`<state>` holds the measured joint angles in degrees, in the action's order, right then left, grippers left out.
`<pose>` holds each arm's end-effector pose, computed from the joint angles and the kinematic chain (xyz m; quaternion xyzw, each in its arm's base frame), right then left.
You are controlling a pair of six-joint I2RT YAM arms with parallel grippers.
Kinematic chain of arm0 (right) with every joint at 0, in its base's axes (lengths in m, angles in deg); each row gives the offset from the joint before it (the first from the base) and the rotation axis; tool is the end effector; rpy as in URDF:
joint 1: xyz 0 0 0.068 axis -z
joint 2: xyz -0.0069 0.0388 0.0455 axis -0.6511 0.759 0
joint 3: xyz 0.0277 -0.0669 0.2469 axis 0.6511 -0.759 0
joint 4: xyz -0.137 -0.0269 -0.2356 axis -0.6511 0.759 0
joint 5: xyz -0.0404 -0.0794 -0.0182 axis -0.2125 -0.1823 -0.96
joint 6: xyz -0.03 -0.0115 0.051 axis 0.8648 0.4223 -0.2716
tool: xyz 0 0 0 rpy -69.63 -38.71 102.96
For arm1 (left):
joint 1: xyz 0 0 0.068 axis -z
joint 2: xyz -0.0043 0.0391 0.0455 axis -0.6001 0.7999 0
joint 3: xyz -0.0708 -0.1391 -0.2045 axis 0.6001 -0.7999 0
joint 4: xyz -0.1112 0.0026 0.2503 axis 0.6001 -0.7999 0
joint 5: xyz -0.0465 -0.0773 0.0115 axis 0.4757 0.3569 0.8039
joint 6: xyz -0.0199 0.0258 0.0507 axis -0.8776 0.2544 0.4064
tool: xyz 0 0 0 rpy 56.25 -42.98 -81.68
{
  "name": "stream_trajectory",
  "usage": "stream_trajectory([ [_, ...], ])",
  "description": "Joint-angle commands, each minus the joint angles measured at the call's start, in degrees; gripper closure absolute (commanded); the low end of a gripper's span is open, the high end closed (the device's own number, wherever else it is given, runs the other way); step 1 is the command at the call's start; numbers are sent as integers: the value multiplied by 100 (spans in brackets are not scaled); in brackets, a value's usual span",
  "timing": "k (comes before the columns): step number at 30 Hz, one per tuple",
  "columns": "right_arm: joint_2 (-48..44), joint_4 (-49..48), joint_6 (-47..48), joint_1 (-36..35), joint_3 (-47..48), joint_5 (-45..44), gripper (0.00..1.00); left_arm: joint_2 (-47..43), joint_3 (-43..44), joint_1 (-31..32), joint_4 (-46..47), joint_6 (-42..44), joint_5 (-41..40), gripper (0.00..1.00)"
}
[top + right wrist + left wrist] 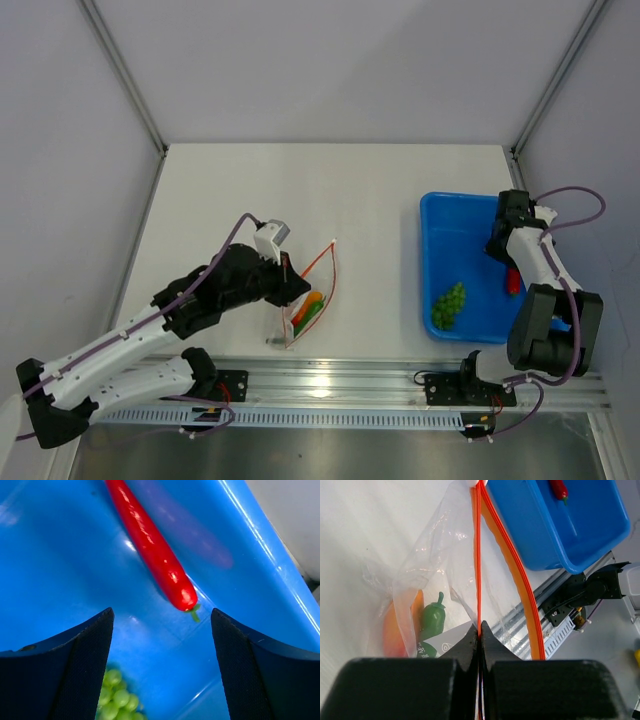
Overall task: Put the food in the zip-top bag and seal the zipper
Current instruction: Pick up the fake vegetable from the bin.
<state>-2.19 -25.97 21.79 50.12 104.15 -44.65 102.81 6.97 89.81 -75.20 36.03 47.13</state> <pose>0.2899 -0.0716 0.2081 0.3250 0.8837 -0.2285 0.2474 0.1293 -0.1715 0.3020 0.1410 0.8434 -0.3582 0.3749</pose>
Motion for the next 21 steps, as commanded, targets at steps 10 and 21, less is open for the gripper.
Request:
stream_trajectory([
  [10, 898, -872, 237, 508, -188, 327, 20, 147, 305, 34, -95, 16, 162, 100],
  [21, 1699, -907, 254, 694, -12, 987, 26, 217, 376, 34, -69, 60, 232, 99],
])
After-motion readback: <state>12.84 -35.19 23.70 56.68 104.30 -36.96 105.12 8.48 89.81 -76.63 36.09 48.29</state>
